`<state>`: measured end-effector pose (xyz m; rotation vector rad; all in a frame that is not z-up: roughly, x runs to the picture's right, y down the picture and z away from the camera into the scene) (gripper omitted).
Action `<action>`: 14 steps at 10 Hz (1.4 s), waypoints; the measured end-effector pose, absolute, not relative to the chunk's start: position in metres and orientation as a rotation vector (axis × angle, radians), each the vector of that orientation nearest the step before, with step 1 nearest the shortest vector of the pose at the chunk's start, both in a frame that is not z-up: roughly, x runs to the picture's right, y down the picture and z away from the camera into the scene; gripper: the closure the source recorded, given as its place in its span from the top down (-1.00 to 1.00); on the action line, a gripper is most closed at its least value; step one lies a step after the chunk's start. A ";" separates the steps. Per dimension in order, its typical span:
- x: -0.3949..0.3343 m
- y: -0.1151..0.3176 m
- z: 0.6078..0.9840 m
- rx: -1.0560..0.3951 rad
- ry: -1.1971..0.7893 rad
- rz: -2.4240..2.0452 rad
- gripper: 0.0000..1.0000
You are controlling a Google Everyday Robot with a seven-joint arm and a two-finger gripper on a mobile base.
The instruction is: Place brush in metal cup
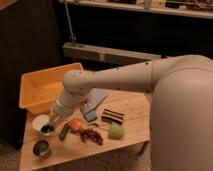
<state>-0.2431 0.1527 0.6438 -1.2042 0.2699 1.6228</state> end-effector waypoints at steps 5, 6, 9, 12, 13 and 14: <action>-0.263 0.188 0.643 -1.112 0.291 1.573 -1.00; -0.267 0.192 0.642 -1.098 0.299 1.566 -1.00; -0.275 0.200 0.642 -1.096 0.319 1.544 -1.00; -0.280 0.205 0.641 -1.102 0.337 1.529 -1.00; -0.280 0.206 0.642 -1.101 0.347 1.529 -1.00; -0.279 0.207 0.644 -1.099 0.355 1.532 -1.00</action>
